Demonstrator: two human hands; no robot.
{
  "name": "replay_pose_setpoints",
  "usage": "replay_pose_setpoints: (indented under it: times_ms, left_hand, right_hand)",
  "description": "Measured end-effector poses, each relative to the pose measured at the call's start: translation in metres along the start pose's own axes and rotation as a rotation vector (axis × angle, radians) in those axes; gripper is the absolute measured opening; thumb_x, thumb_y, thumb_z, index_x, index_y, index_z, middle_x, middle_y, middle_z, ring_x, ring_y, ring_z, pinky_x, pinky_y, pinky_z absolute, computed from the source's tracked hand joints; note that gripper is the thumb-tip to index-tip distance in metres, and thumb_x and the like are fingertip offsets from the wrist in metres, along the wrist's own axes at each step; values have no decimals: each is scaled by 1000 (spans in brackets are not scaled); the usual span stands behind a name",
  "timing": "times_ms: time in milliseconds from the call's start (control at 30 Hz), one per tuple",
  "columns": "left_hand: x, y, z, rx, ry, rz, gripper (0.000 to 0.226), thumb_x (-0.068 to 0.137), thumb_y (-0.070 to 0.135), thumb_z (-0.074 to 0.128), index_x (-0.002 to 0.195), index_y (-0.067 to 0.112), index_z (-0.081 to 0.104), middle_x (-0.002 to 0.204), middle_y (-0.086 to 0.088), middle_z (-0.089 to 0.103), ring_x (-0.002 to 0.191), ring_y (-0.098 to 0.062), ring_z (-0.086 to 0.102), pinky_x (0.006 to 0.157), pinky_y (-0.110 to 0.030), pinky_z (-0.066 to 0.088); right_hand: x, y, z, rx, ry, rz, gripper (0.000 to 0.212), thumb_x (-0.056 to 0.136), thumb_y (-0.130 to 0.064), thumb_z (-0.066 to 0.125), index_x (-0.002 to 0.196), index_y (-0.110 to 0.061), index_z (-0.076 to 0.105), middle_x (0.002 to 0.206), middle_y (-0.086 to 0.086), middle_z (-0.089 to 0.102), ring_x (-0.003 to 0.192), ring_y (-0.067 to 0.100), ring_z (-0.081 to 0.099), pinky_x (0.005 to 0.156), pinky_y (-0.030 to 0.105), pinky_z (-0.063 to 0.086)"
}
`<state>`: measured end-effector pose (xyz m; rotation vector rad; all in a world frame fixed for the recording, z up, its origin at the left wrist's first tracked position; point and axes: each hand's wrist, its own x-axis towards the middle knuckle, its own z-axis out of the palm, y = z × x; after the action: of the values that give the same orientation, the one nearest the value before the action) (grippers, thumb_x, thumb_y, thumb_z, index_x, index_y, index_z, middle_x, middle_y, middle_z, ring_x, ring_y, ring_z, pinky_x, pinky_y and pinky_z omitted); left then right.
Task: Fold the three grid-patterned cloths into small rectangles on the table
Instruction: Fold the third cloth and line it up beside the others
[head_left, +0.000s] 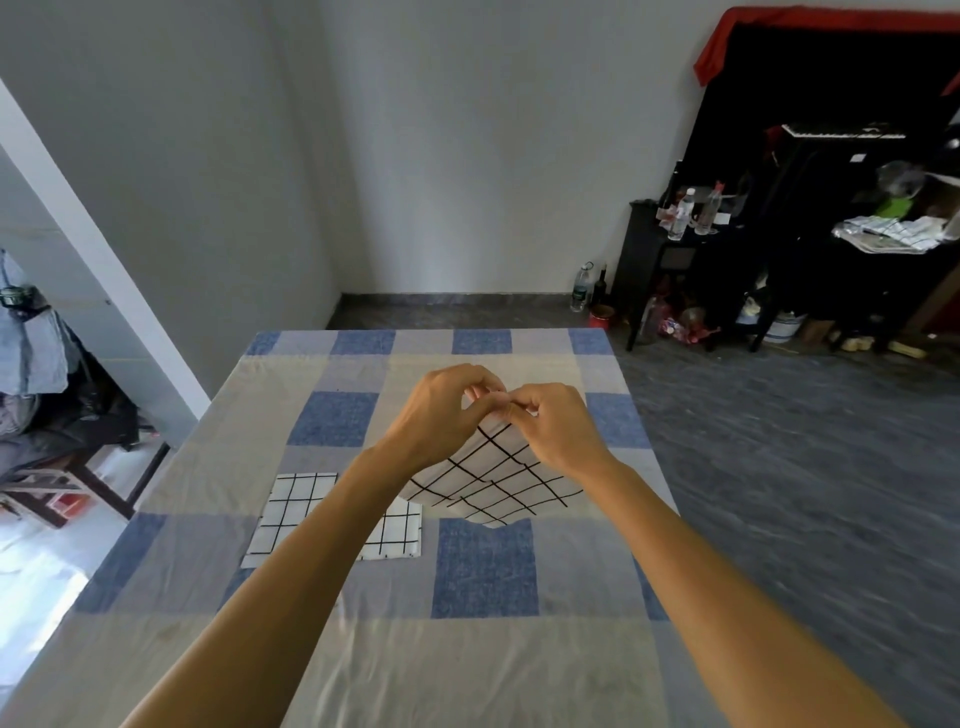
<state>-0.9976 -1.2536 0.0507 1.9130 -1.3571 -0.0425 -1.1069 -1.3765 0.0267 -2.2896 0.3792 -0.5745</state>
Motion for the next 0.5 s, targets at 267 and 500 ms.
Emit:
replay_pose_setpoints:
  times_ms: [267,500]
  left_hand:
    - [0,-6,3,-30,85,-22,10,93,15,55,87,15,63,82,7,63,78,-6,58,73,-11,43]
    - [3,-15,-15,-17,219,-26,10,93,16,54,86,17,61,78,11,59,72,0,54,65,-9,40]
  right_hand:
    - [1,5,3,52,-15,6,39,87,-50,57,72,-17,69,59,-5,62,55,7,52,59,31,44]
    - [-11,28,3,-13,2,21,43,91,-45,56,54,-26,45,47,-10,38,47,7,34,51,26,31]
